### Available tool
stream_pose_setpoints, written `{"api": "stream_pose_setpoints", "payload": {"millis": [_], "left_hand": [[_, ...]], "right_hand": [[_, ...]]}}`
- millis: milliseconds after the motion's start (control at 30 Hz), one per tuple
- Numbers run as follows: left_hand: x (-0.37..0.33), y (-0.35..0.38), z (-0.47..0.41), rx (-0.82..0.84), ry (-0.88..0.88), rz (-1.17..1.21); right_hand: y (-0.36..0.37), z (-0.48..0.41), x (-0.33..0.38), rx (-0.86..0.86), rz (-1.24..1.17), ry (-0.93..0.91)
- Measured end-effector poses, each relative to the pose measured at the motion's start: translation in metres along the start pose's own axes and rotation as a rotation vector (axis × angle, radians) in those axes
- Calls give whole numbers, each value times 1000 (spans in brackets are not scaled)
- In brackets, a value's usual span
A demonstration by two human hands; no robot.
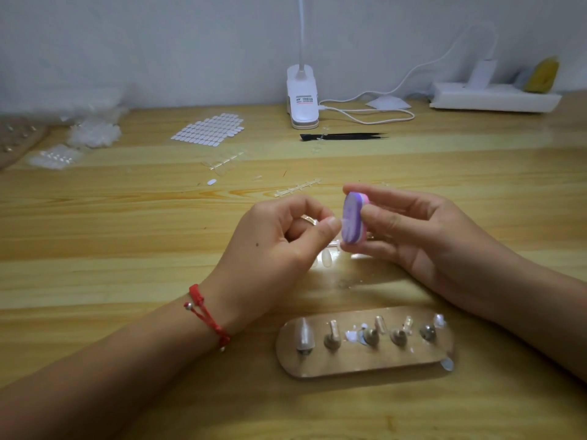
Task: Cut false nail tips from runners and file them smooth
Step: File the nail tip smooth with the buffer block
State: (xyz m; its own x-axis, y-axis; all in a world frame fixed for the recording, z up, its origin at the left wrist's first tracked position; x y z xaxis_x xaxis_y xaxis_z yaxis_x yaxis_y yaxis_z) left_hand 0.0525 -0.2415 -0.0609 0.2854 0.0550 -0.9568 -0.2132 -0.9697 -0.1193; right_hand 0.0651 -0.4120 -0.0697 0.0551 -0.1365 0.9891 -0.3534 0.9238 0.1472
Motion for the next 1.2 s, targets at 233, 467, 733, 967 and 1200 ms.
{"api": "stream_pose_setpoints", "payload": {"millis": [233,467,733,967,1200], "left_hand": [[1,-2,-1,40,-39,-6],[0,-4,-2,-39,-31,87],[-5,-9,-3,-101,22,99],[-7,-1,3,-68,76,84],[-6,4,6,-42,60,60]], "right_hand": [[-1,1,4,-14,110,-51],[0,2,4,17,186,-46],[1,3,3,69,197,-41],[2,3,4,89,196,-43],[0,2,5,82,171,-61]]}}
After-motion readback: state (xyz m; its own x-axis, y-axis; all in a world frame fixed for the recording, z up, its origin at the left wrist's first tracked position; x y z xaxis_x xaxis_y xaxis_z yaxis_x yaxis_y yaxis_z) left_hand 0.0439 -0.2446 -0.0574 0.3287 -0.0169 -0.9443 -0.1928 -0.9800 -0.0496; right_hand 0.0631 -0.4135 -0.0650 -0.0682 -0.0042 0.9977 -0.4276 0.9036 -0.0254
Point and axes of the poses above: each hand's wrist, its own z-axis away from the middle knuckle, its own y-axis out of the palm, x = y × z, the point moved 2 cm from there along -z, towards the middle knuckle, and after that the axes turned 12 degrees about z, right-handed, at the moved point
